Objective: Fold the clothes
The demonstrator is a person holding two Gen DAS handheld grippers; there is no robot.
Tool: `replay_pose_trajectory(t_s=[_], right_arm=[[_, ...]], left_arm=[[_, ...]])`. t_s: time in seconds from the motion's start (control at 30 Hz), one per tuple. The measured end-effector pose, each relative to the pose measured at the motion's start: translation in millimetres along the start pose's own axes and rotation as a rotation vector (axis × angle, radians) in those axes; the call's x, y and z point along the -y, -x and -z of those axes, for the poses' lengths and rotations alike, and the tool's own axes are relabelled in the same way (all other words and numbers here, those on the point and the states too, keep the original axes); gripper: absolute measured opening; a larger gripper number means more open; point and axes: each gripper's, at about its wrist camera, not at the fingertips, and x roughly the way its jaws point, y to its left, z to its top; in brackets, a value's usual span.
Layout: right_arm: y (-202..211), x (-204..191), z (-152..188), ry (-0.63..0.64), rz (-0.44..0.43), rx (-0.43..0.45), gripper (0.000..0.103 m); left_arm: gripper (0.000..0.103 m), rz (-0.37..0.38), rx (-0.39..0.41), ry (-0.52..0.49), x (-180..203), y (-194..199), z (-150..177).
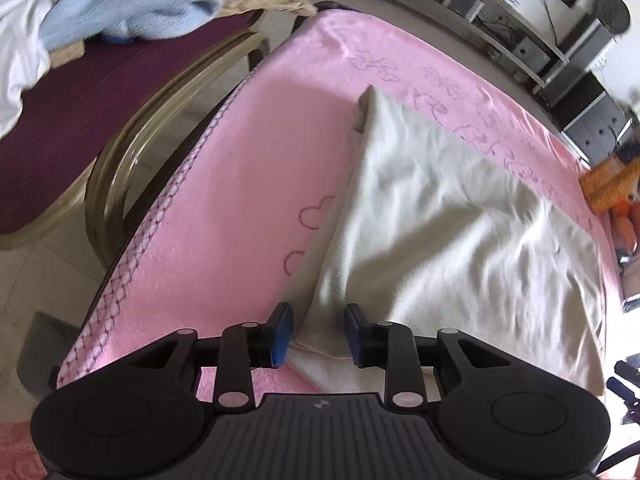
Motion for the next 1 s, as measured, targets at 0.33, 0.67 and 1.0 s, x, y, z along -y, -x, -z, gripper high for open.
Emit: replay_pose_trajectory(t_s=[0.33,0.67,1.0], right_arm=[[-14.6,33.5,-2.0,-0.243,-0.107,-0.135,0.03],[-19.1,34.1,-3.3,-0.358,-0.194,-0.105,0.03],[-32.2,31.4,-1.3,-0.351,-0.148,-0.113,0.031]], left_arm=[[0.019,-0.04,0.014,-0.034,3.4,1.0,2.9],[0.018,0.024,0.008,0.044,-8.6,3.9,-0.7],[0.02,0.103,-0.032,0.172,-27.7,1.4,-2.4]])
